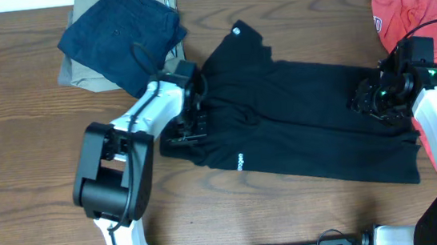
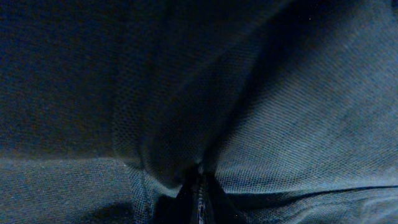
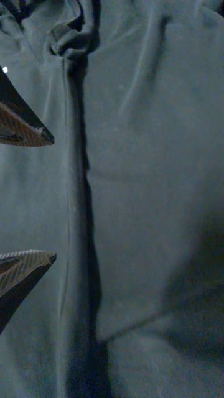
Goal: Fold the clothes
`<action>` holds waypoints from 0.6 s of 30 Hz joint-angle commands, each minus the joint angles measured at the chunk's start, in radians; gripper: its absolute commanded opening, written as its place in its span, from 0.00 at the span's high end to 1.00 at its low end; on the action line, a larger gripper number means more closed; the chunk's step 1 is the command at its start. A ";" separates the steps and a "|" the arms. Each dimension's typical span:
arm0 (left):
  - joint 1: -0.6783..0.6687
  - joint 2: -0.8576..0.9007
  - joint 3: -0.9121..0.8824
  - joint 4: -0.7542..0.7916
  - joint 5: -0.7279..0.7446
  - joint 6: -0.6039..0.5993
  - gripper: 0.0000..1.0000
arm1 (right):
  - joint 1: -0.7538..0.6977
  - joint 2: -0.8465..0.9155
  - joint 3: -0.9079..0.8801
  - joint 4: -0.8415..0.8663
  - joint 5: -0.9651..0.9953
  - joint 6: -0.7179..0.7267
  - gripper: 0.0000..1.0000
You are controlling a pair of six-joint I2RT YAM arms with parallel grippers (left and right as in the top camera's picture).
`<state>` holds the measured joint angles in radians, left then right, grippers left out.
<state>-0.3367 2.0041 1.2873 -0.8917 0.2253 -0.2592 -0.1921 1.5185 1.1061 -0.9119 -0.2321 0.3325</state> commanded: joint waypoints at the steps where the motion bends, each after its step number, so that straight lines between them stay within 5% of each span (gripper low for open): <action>1: 0.054 0.048 -0.093 -0.019 -0.061 -0.038 0.94 | 0.010 0.006 0.006 -0.003 -0.005 0.011 0.48; 18: -0.015 -0.155 -0.143 -0.268 -0.054 -0.153 0.94 | 0.010 0.006 0.006 -0.006 -0.004 0.011 0.46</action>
<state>-0.3164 1.9453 1.1625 -1.1423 0.1936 -0.3698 -0.1917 1.5185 1.1061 -0.9188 -0.2321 0.3325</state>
